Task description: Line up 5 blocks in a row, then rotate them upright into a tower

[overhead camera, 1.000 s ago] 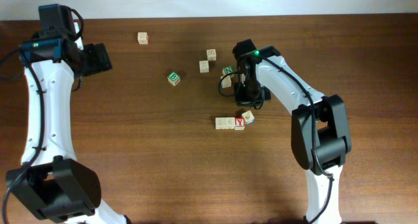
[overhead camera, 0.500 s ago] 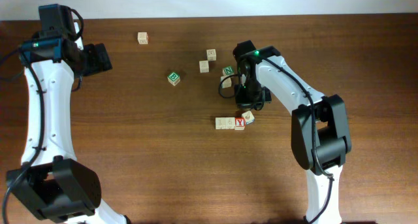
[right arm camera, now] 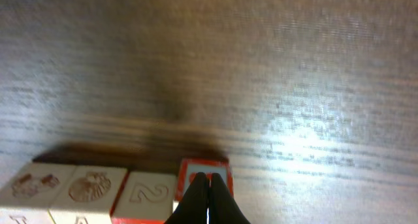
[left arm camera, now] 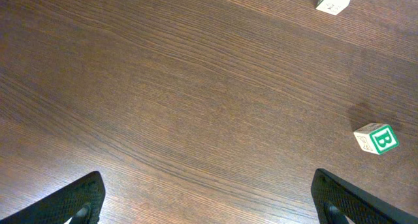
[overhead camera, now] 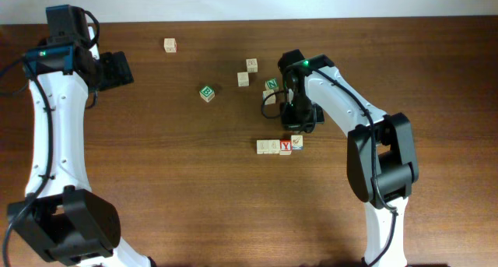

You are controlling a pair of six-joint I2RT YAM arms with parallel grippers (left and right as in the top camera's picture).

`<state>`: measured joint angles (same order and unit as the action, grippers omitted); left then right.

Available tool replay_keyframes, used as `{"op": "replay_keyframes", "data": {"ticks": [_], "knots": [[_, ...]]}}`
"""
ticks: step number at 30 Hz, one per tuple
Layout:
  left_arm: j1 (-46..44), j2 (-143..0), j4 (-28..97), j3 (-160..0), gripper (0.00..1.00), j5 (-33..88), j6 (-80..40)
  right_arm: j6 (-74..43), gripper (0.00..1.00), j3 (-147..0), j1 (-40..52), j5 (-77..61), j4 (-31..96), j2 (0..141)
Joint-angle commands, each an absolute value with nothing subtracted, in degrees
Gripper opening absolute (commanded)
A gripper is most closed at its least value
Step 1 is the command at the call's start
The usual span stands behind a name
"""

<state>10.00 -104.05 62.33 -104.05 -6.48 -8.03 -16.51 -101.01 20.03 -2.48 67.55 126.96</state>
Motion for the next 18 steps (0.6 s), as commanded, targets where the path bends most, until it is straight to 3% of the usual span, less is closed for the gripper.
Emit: {"op": "replay_keyframes", "data": {"ticks": [1, 18], "knots": [[10.28, -104.14, 62.24, -105.14, 0.99, -6.92, -8.78, -16.93, 0.04, -100.49, 20.23, -3.05, 66.30, 127.04], [10.28, -104.14, 62.26, -105.14, 0.99, -6.92, -8.78, -15.38, 0.05, -100.49, 20.86, -4.12, 69.36, 127.04]]}}
